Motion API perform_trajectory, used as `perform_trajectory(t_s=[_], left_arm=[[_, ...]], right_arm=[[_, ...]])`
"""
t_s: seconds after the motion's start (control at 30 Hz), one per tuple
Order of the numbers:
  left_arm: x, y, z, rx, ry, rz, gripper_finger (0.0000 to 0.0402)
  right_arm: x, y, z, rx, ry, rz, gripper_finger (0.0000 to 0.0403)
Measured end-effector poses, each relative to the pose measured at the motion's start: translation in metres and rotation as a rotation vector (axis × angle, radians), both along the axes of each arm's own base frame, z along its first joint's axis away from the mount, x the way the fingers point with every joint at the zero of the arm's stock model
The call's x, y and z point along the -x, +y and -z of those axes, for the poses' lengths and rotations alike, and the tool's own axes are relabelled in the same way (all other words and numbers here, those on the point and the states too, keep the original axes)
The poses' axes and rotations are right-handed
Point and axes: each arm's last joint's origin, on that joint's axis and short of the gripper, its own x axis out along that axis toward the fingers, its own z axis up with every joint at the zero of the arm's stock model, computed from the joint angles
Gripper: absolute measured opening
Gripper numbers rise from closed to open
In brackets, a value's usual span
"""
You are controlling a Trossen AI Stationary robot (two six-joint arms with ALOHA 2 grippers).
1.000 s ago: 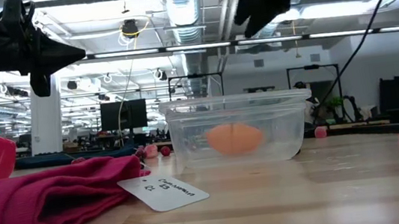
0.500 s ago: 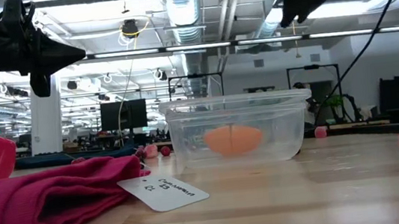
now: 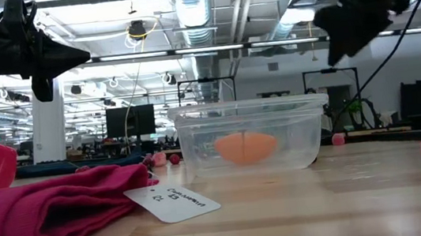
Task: Pick and placing Produce into tupperware
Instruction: Put the pink peach into the transparent bin
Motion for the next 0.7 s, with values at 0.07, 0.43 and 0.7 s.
perform_trajectory(t_s=[0.07, 0.43, 0.7], left_arm=[[0.0, 0.0, 0.0, 0.0, 0.0, 0.0, 0.0], [0.0, 0.001, 0.0, 0.003, 0.0, -0.026, 0.0], [0.001, 0.001, 0.0, -0.012, 0.004, -0.041, 0.0]], right_arm=[[0.005, -0.001, 0.009, 0.004, -0.004, 0.04, 0.0327], [0.033, 0.003, 0.045, 0.012, -0.057, 0.137, 0.0327], [0.038, 0.008, 0.042, -0.088, -0.165, -0.022, 0.0327]])
